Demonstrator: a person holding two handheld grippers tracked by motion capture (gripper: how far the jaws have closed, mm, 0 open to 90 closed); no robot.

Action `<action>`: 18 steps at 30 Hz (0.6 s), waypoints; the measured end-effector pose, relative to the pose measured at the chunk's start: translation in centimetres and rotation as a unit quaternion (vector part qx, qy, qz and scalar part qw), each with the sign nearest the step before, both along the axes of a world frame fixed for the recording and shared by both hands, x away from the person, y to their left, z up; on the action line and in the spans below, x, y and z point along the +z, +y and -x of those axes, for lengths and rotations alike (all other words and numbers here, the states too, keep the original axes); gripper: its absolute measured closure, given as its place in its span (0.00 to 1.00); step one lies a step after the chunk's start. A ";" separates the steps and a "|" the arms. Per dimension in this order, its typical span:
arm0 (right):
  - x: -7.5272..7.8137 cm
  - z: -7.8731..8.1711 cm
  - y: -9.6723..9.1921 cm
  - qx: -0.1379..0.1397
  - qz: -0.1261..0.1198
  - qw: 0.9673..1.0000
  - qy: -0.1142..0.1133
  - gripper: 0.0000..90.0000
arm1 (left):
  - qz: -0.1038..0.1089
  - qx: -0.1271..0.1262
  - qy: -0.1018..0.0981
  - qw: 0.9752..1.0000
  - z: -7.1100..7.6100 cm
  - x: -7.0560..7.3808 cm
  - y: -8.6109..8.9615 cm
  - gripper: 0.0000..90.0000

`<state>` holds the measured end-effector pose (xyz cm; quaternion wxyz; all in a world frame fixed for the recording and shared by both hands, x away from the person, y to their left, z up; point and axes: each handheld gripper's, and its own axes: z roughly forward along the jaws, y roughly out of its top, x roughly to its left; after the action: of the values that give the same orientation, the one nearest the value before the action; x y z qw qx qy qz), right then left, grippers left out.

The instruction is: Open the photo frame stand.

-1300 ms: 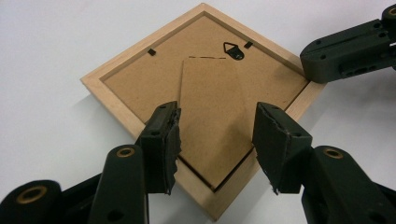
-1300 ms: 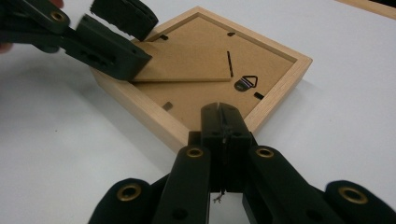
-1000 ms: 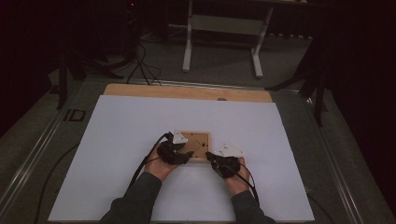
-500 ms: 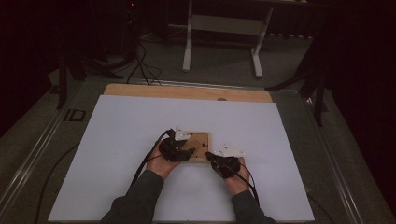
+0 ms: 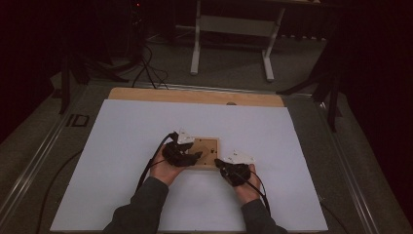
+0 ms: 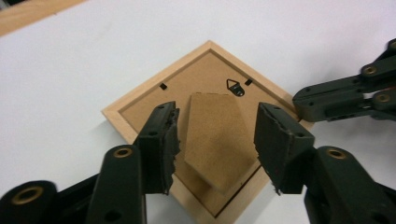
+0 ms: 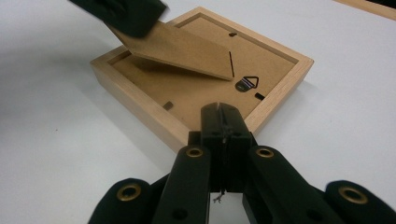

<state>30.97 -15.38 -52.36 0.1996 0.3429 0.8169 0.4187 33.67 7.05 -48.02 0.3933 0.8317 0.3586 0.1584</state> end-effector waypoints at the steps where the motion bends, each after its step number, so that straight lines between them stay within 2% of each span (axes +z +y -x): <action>1: 0.0 0.0 0.0 0.000 0.000 1.000 0.000 1.00 | 0.002 0.003 -0.003 1.000 0.2 0.2 0.2 0.58; 4: 0.0 0.0 0.0 0.000 0.000 1.000 0.000 1.00 | -0.001 0.010 -0.007 1.000 0.7 0.6 0.8 0.67; 6: 0.0 0.0 0.0 0.000 0.000 1.000 -0.001 1.00 | -0.002 0.006 -0.007 1.000 0.9 0.7 1.3 0.75; 9: 0.0 0.0 0.0 0.000 0.000 1.000 0.000 1.00 | 0.000 0.000 -0.005 1.000 1.3 0.6 1.7 0.90; 13: 0.0 0.0 0.0 0.000 -0.001 1.000 0.001 1.00 | -0.004 0.000 0.001 1.000 1.7 0.4 2.3 0.98; 18: 0.0 0.0 0.0 -0.001 -0.001 1.000 0.000 1.00 | -0.005 0.008 0.008 1.000 1.9 -0.1 2.9 0.99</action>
<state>30.95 -15.36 -52.37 0.1993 0.3442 0.8162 0.4192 31.74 9.98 -48.11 0.3852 0.8318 0.3677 0.1564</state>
